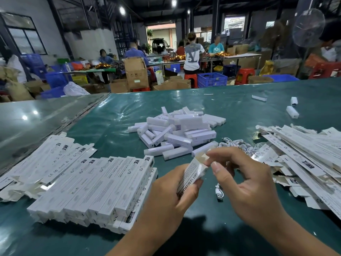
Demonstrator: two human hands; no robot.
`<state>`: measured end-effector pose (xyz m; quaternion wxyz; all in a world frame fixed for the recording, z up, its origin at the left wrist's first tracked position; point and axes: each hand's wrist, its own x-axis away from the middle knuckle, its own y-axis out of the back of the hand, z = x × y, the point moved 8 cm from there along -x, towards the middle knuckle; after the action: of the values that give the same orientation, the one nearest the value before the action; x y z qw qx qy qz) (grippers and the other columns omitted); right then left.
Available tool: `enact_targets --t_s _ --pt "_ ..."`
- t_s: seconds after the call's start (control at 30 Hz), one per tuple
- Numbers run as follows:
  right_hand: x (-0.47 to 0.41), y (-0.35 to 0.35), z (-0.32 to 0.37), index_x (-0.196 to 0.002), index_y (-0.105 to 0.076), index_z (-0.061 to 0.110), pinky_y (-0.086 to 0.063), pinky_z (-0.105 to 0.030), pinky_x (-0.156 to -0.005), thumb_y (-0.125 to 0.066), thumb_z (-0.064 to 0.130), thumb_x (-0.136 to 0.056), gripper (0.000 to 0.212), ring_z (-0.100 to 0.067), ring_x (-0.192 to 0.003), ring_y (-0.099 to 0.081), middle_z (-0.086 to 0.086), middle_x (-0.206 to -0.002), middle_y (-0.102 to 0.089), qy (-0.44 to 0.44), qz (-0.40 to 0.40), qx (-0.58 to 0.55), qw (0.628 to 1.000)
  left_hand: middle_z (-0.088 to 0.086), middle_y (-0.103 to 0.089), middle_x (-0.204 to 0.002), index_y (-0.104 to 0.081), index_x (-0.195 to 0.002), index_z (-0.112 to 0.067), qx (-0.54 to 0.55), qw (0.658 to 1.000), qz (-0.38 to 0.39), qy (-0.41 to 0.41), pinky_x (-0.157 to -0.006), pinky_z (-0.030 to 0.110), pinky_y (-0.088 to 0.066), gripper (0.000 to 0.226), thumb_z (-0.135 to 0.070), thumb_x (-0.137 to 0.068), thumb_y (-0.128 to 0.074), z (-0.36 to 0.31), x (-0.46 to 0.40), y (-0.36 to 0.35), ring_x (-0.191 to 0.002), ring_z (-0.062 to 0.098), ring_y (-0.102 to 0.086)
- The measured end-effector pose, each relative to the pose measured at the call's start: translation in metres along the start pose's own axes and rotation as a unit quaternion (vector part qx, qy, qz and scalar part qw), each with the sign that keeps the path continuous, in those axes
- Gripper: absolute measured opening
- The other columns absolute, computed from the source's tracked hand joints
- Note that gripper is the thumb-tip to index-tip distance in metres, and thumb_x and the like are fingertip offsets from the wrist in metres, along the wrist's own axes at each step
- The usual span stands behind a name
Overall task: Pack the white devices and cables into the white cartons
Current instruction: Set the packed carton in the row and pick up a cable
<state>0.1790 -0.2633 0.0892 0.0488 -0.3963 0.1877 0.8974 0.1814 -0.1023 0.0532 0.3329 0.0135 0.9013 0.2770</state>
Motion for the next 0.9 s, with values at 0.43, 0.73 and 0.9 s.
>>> enact_targets --t_s 0.43,0.73,0.9 --pt "-0.005 0.003 -0.014 -0.079 -0.073 0.028 -0.040 -0.014 -0.060 -0.071 0.032 -0.092 0.013 -0.008 -0.061 -0.052 0.005 -0.067 -0.062 -0.064 0.012 -0.024 0.998 -0.027 -0.052 -0.077 -0.061 -0.118 -0.034 -0.035 0.999 0.021 -0.022 -0.058 0.004 -0.030 0.021 -0.036 -0.097 -0.059 -0.006 -0.001 -0.004 -0.062 0.000 -0.049" --pt "0.010 -0.014 -0.056 -0.101 -0.072 0.034 -0.049 -0.026 -0.073 -0.092 0.046 -0.065 0.043 -0.008 -0.080 -0.064 0.007 -0.086 -0.071 -0.288 -0.001 -0.187 0.939 -0.024 -0.051 -0.079 -0.062 -0.117 -0.031 -0.062 0.998 0.028 -0.018 -0.064 0.008 -0.032 0.024 -0.039 -0.095 -0.058 -0.005 0.000 -0.004 -0.068 0.001 -0.050" --pt "0.020 -0.041 -0.059 -0.100 -0.081 0.028 -0.052 -0.043 -0.097 -0.074 0.054 -0.069 0.041 -0.019 -0.098 -0.074 -0.007 -0.100 -0.079 -0.368 0.119 -0.258 0.886 -0.020 -0.064 -0.099 -0.060 -0.125 -0.034 -0.098 0.995 0.030 -0.014 -0.073 0.012 -0.042 0.033 -0.037 -0.093 -0.053 -0.003 0.001 -0.004 -0.084 -0.002 -0.056"
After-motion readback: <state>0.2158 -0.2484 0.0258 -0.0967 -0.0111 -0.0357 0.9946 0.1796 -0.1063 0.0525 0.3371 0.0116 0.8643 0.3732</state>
